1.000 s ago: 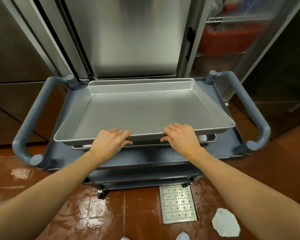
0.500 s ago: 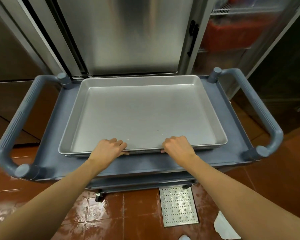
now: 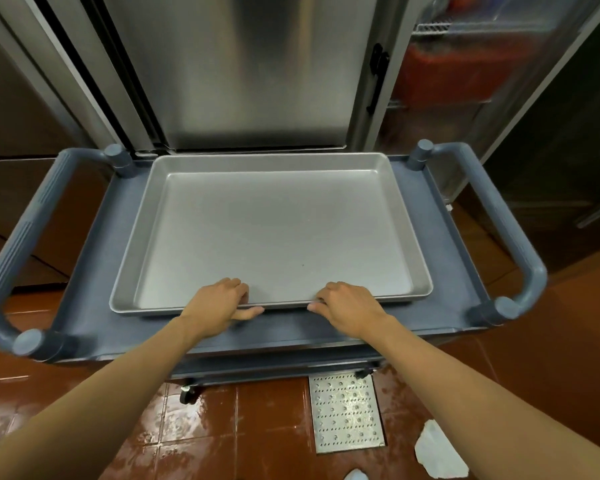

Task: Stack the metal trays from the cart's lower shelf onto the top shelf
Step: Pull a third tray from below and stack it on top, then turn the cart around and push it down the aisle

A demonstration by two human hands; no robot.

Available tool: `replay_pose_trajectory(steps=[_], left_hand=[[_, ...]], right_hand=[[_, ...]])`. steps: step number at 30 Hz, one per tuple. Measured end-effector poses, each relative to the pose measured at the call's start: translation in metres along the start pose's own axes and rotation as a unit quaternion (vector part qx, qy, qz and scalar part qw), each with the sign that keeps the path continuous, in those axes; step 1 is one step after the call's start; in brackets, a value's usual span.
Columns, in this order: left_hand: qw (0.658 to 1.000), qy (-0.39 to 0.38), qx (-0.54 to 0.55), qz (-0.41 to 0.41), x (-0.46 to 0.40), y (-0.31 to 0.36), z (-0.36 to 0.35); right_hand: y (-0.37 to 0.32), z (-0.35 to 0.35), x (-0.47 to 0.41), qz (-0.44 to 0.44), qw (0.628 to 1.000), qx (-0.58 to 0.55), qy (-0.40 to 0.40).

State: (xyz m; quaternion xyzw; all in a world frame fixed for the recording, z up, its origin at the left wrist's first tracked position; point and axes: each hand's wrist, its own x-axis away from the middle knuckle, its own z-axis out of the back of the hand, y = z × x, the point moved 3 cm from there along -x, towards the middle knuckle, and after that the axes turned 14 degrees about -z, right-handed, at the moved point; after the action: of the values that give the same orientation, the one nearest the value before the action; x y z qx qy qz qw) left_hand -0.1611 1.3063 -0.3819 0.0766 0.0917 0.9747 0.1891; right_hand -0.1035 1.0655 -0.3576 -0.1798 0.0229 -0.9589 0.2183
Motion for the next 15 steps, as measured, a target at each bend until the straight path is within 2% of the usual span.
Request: replay_pose_trajectory(steps=[2, 5, 6, 8, 10, 15], left_hand=[[0.998, -0.005, 0.052, 0.016, -0.013, 0.008, 0.017], [0.983, 0.08, 0.153, 0.058, -0.044, 0.037, 0.064], [0.962, 0.128, 0.23, 0.074, -0.055, 0.049, 0.082], [0.885, 0.231, 0.391, 0.108, -0.074, 0.074, 0.119], [0.809, 0.32, 0.481, 0.11, -0.09, 0.104, 0.155], [0.696, 0.452, 0.554, 0.064, -0.099, 0.174, 0.207]], right_hand=[[0.006, 0.017, 0.006, -0.013, 0.998, -0.054, 0.012], [0.022, 0.058, 0.011, -0.039, 0.988, -0.143, 0.048], [0.026, 0.073, 0.011, -0.047, 0.98, -0.184, 0.06], [0.036, 0.108, 0.013, -0.061, 0.95, -0.29, 0.1], [0.046, 0.144, 0.019, -0.067, 0.9, -0.41, 0.134], [0.085, 0.217, 0.058, -0.039, 0.717, -0.677, 0.161]])
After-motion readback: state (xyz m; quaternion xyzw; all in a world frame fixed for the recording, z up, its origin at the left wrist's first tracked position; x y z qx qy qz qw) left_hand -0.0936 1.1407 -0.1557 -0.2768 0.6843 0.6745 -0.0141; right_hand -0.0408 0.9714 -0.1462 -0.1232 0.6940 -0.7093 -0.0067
